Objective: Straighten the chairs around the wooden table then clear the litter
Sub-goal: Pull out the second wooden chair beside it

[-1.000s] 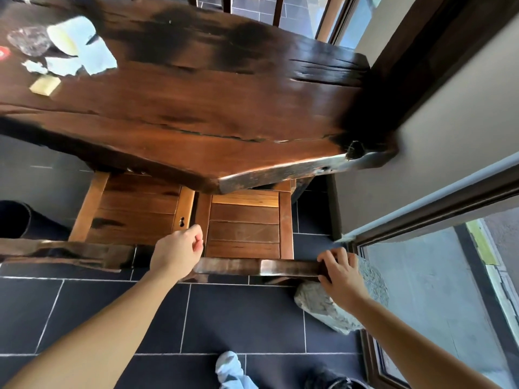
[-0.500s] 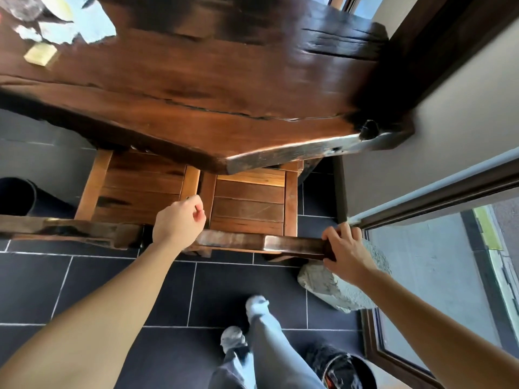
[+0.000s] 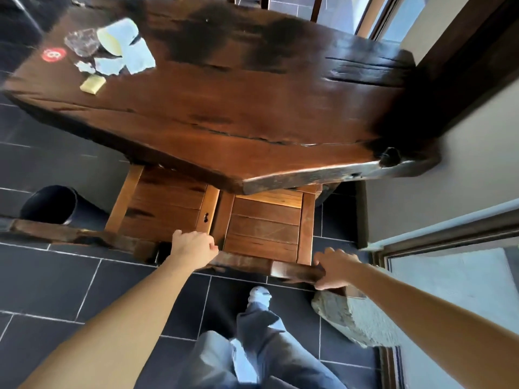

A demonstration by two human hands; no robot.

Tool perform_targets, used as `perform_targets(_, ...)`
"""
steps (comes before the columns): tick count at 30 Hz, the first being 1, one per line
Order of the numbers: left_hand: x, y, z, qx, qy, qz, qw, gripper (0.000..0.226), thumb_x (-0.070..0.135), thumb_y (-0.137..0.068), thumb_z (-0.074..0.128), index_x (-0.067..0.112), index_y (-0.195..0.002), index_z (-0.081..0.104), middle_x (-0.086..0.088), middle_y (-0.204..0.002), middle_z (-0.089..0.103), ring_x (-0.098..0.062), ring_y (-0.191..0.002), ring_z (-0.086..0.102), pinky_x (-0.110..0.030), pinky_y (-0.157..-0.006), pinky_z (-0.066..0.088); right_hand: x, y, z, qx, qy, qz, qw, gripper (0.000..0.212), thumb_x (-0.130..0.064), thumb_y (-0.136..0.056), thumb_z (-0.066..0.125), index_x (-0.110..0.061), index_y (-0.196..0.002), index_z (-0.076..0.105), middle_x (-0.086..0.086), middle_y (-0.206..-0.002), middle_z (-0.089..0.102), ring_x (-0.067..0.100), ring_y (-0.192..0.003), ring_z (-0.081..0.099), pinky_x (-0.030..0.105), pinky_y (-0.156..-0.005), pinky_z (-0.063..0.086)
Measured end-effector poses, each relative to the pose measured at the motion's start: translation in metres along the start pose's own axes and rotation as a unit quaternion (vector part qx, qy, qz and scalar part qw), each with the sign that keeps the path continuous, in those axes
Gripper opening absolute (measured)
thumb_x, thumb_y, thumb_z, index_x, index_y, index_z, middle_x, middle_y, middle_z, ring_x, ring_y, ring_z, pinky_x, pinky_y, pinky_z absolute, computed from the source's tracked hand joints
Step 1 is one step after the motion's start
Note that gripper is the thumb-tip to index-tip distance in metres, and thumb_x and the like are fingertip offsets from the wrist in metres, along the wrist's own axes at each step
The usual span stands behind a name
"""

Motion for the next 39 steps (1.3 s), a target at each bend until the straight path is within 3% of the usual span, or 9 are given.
perform_targets(2, 0.001, 0.008, 0.001, -0.029, -0.032, 0.008, 0.999, 0.033, 0.051, -0.087, 0.047, 0.03, -0.107, 0.065, 0.005, -0.105, 0.067, -0.02, -0.1, 0.061, -0.037, -0.086, 0.04, -0.012, -0.002, 0.011, -0.023, 0.061, -0.01, 0.998, 0.07, -0.038, -0.074, 0.071, -0.021, -0.134, 0.037, 0.004, -0.121, 0.056, 0.027, -0.109, 0.059, 0.036, -0.08, 0.048)
perform_targets(6, 0.001, 0.014, 0.0, -0.063, -0.075, 0.026, 0.995, 0.033, 0.037, -0.08, 0.063, 0.03, -0.112, 0.061, 0.001, -0.109, 0.066, -0.022, -0.103, 0.061, -0.034, -0.084, 0.046, -0.012, -0.005, 0.017, 0.008, 0.099, 0.002, 0.995, 0.051, -0.022, -0.08, 0.068, -0.028, -0.127, 0.048, 0.002, -0.117, 0.064, 0.027, -0.109, 0.062, 0.034, -0.084, 0.048)
perform_targets(11, 0.0, 0.018, -0.004, -0.067, -0.085, 0.036, 0.993, 0.04, 0.027, -0.087, 0.061, 0.025, -0.126, 0.056, -0.004, -0.12, 0.063, -0.023, -0.108, 0.061, -0.033, -0.088, 0.049, -0.015, -0.002, 0.02, 0.028, 0.095, 0.027, 0.995, 0.041, -0.021, -0.083, 0.065, -0.027, -0.122, 0.054, 0.001, -0.117, 0.065, 0.025, -0.109, 0.061, 0.034, -0.087, 0.048)
perform_targets(17, -0.004, 0.033, 0.002, -0.077, -0.092, 0.055, 0.991, 0.032, 0.027, -0.086, 0.06, 0.028, -0.118, 0.061, -0.002, -0.113, 0.066, -0.024, -0.104, 0.062, -0.034, -0.086, 0.052, -0.022, 0.01, 0.032, 0.031, 0.098, 0.043, 0.994, 0.043, -0.015, -0.086, 0.059, -0.027, -0.127, 0.05, 0.001, -0.121, 0.063, 0.024, -0.111, 0.06, 0.033, -0.088, 0.047)
perform_targets(25, -0.006, 0.049, 0.01, -0.082, -0.115, 0.066, 0.988, 0.036, 0.024, -0.088, 0.055, 0.027, -0.124, 0.058, -0.004, -0.12, 0.063, -0.025, -0.109, 0.06, -0.035, -0.088, 0.05, -0.032, 0.02, 0.051, 0.057, 0.097, 0.053, 0.992, 0.036, -0.019, -0.093, 0.05, -0.026, -0.128, 0.051, 0.003, -0.122, 0.064, 0.025, -0.112, 0.06, 0.033, -0.089, 0.047)
perform_targets(29, -0.009, 0.056, 0.013, -0.09, -0.121, 0.078, 0.985, 0.032, 0.024, -0.087, 0.054, 0.027, -0.118, 0.06, -0.003, -0.117, 0.063, -0.025, -0.108, 0.06, -0.034, -0.084, 0.049, -0.037, 0.023, 0.058, 0.04, 0.095, 0.056, 0.993, 0.034, -0.028, -0.091, 0.056, -0.027, -0.125, 0.053, 0.002, -0.121, 0.064, 0.025, -0.112, 0.061, 0.034, -0.09, 0.048)
perform_targets(39, -0.013, 0.071, 0.023, -0.093, -0.136, 0.1, 0.981, 0.039, 0.023, -0.09, 0.051, 0.024, -0.128, 0.055, -0.004, -0.122, 0.062, -0.026, -0.112, 0.059, -0.035, -0.089, 0.048, -0.045, 0.031, 0.08, 0.025, 0.075, 0.064, 0.995, 0.038, -0.025, -0.084, 0.064, -0.029, -0.12, 0.054, 0.0, -0.117, 0.066, 0.024, -0.108, 0.063, 0.033, -0.085, 0.047)
Point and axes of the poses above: each hand's wrist, its own y-axis away from the middle knuckle, its own z-axis out of the palm, x = y × z, the point moved 2 cm from there along -y, towards the middle knuckle
